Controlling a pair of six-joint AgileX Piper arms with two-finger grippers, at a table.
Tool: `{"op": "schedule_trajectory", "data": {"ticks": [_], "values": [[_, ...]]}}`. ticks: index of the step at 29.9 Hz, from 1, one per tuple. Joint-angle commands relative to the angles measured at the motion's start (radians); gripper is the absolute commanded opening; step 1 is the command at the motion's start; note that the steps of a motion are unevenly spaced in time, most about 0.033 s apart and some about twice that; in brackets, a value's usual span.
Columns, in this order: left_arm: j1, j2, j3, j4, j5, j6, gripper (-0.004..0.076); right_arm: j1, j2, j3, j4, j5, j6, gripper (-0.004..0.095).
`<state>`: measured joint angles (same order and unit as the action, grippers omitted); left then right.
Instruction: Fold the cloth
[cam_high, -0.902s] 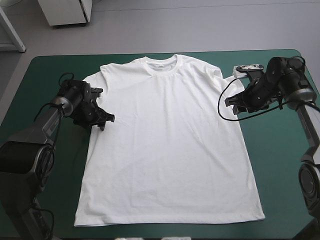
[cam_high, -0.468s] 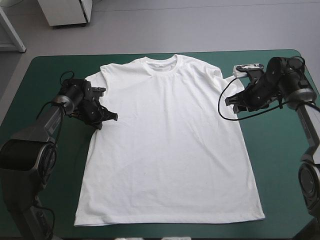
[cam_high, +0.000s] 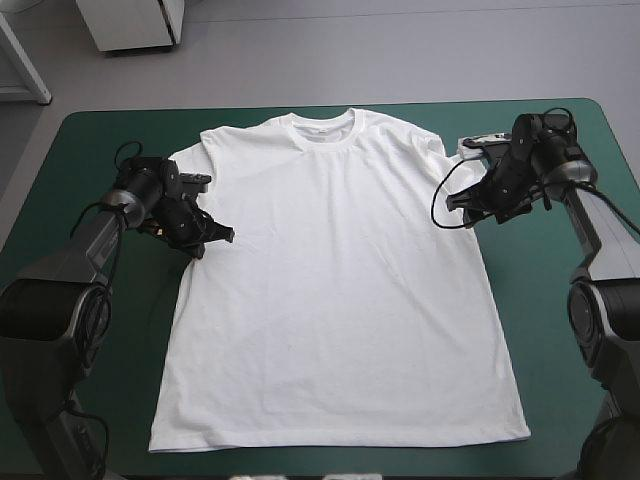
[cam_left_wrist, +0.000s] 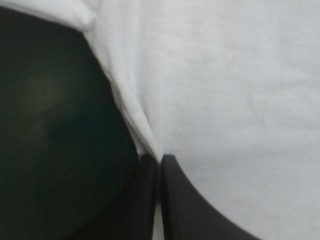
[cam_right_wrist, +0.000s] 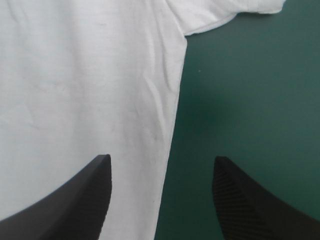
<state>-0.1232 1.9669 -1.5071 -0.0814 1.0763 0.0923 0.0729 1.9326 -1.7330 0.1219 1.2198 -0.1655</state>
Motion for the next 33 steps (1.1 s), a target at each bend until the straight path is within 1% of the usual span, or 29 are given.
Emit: {"op": "schedule_trajectory", "data": {"ticks": [1, 7, 12, 17, 19, 22, 25, 26, 28, 33], "values": [[-0.011, -0.014, 0.003, -0.107, -0.014, 0.01, -0.0009, -0.005, -0.009, -0.061, 0.008, -0.006, -0.002, 0.0573], [-0.011, -0.021, 0.003, -0.117, -0.016, 0.022, -0.0009, -0.005, 0.074, -0.103, 0.038, -0.004, 0.0, 0.0573], [-0.011, -0.021, 0.003, -0.12, -0.022, 0.024, -0.0009, 0.006, 0.127, -0.105, 0.034, -0.011, -0.003, 0.0573], [-0.011, -0.021, 0.003, -0.124, -0.03, 0.028, -0.0009, 0.048, 0.171, -0.105, 0.024, -0.02, 0.001, 0.0572], [-0.011, -0.021, 0.003, -0.124, -0.03, 0.028, -0.0009, 0.068, 0.197, -0.105, 0.017, -0.018, 0.013, 0.0543], [-0.011, -0.021, 0.003, -0.126, -0.029, 0.028, -0.0009, 0.105, 0.238, -0.105, 0.005, -0.001, 0.019, 0.042], [-0.011, -0.021, 0.003, -0.131, -0.026, 0.031, -0.0009, 0.133, 0.273, -0.105, 0.003, 0.014, 0.019, 0.0209], [-0.011, -0.021, 0.003, -0.133, -0.026, 0.031, -0.0009, 0.139, 0.28, -0.105, 0.008, 0.018, 0.019, 0.0113], [-0.011, -0.021, 0.003, -0.133, -0.024, 0.036, -0.0009, 0.143, 0.283, -0.105, 0.014, 0.018, 0.019, -0.0011], [-0.011, -0.027, 0.0, -0.133, -0.018, 0.038, -0.0009, 0.144, 0.279, -0.114, 0.015, 0.035, 0.027, -0.0013]]}}
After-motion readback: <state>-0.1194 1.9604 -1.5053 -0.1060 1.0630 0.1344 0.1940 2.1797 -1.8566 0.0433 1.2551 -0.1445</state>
